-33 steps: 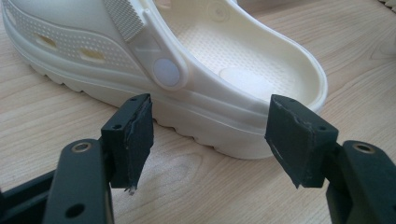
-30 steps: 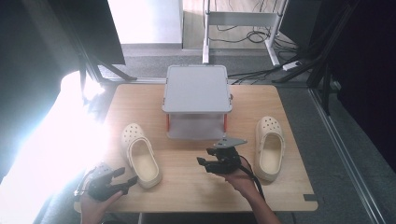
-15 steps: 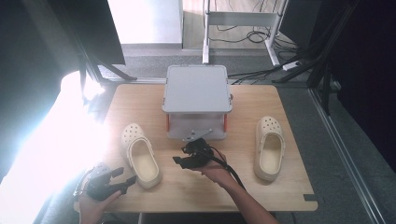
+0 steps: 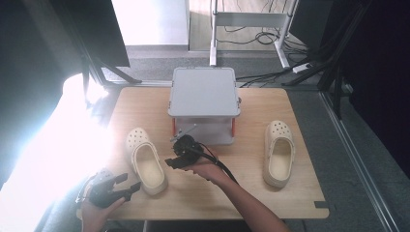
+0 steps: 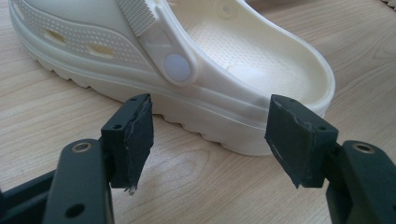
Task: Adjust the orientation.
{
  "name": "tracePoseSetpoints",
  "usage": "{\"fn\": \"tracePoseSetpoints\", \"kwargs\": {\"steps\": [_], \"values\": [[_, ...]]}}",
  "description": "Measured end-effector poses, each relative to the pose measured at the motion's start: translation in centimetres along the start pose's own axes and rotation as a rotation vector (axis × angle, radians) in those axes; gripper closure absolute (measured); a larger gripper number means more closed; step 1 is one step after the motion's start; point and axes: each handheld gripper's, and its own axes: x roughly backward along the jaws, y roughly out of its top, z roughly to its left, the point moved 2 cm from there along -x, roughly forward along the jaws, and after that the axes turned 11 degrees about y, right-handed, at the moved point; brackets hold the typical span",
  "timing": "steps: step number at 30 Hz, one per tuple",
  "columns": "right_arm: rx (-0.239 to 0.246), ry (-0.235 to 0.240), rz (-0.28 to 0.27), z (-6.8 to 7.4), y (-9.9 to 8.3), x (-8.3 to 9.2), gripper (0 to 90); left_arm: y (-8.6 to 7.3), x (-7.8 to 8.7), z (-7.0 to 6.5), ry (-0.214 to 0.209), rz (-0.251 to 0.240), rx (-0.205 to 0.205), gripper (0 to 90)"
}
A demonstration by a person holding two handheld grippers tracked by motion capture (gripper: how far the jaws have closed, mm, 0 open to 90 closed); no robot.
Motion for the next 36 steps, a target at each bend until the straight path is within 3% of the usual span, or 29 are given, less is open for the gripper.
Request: {"fn": "tracePoseSetpoints", "kwargs": {"steps": [15, 36], "values": [[0.001, 0.006, 0.051, 0.5, 2.9, -2.9, 48.9, 0.0, 0.0, 0.1, -0.005, -0.001, 0.003, 32.9], [-0.021, -0.012, 0.112, -0.4, 4.1, -5.8, 49.7, -0.1, 0.1, 0.2, -0.004, 0.001, 0.000, 32.9]]}}
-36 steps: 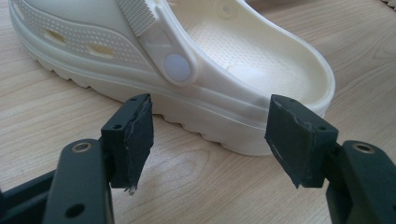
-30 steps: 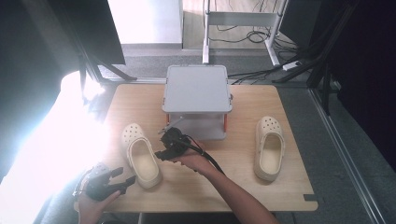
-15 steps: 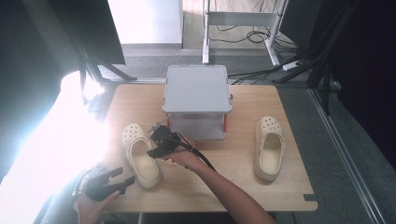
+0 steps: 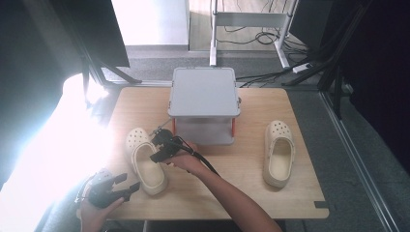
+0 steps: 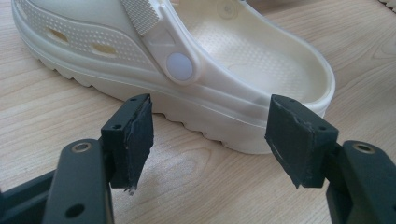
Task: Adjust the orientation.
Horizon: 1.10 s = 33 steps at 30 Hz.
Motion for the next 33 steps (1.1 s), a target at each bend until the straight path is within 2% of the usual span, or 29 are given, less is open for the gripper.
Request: {"fn": "tracePoseSetpoints", "kwargs": {"steps": [9, 21, 32, 33], "values": [[-0.001, -0.020, 0.041, -0.2, 0.7, -1.5, 53.5, 0.0, 0.0, 0.0, 0.002, 0.001, -0.003, 32.9], [-0.026, -0.061, 0.092, -0.5, 1.6, -3.1, 65.4, 0.0, 0.0, 0.0, 0.001, 0.002, -0.005, 32.9], [-0.055, -0.094, 0.114, -0.3, 1.9, -3.1, 72.3, 0.0, -0.1, 0.0, 0.000, 0.001, -0.007, 32.9], [-0.057, -0.117, 0.102, -0.3, 2.0, -3.0, 75.0, 0.0, 0.0, 0.0, 0.000, 0.000, -0.006, 32.9]]}}
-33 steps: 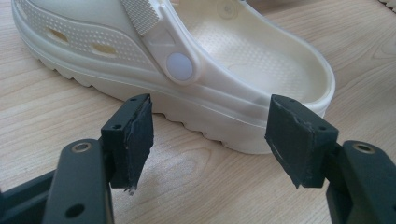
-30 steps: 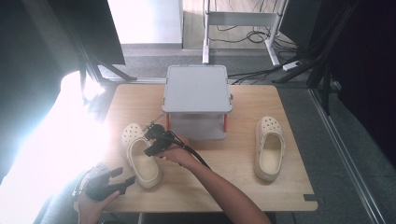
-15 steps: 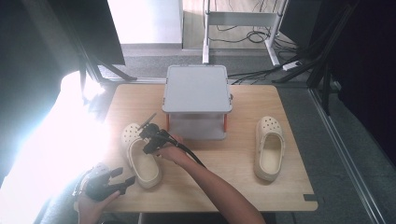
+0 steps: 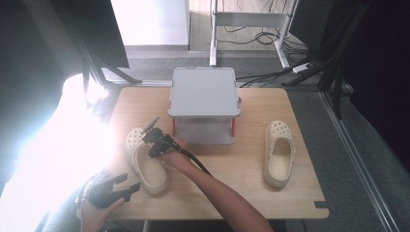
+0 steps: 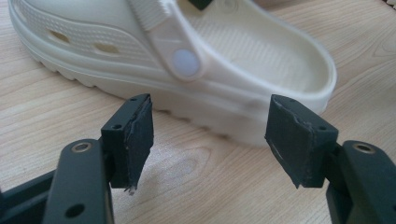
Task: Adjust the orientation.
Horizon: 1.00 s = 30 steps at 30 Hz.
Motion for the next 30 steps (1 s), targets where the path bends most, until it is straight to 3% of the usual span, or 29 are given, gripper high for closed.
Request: {"fn": "tracePoseSetpoints", "kwargs": {"steps": [2, 11, 24, 30], "values": [[-0.017, 0.003, -0.015, -0.1, 0.1, 0.3, 76.4, 0.0, 0.0, 0.0, 0.000, 0.001, -0.002, 32.9], [0.001, 0.006, -0.079, -0.4, -0.5, 2.4, 77.6, 0.0, 0.1, 0.1, -0.002, 0.000, -0.001, 32.9], [-0.024, 0.025, -0.158, -2.5, -5.1, 7.7, 77.7, 0.0, -0.1, -0.1, -0.001, 0.008, 0.006, 32.9], [-0.041, 0.028, -0.187, -3.2, -6.9, 9.0, 77.7, 0.1, -0.2, -0.2, 0.000, 0.012, 0.004, 32.9]]}}
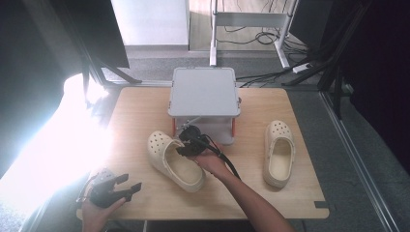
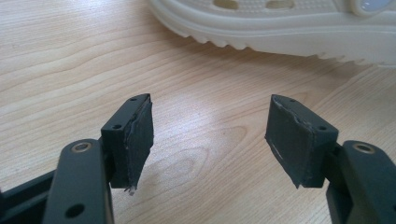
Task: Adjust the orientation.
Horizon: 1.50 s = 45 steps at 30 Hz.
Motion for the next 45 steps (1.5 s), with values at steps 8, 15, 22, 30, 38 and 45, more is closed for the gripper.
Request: {"fn": "tracePoseSetpoints", "kwargs": {"steps": [8, 15, 22, 30, 38, 45], "values": [[-0.026, -0.009, -0.012, -0.8, -2.2, 1.2, 77.7, 0.0, 0.0, 0.0, -0.002, 0.005, -0.003, 32.9], [-0.044, -0.006, -0.033, -1.0, -3.6, 2.3, 77.7, 0.0, 0.0, 0.0, -0.002, 0.004, 0.000, 32.9], [-0.054, 0.008, -0.070, -0.9, -5.8, 4.2, 77.7, 0.1, -0.1, -0.2, -0.003, 0.005, -0.002, 32.9], [-0.101, 0.010, -0.096, -1.7, -8.0, 4.9, 77.7, 0.1, -0.2, -0.3, -0.003, 0.011, -0.003, 32.9], [-0.153, -0.003, -0.106, -3.1, -10.1, 5.1, 77.7, 0.1, -0.3, -0.4, -0.003, 0.010, -0.004, 32.9], [-0.178, -0.032, -0.134, -3.6, -11.3, 4.8, 77.7, 0.1, -0.3, -0.4, -0.002, 0.010, -0.003, 32.9]]}}
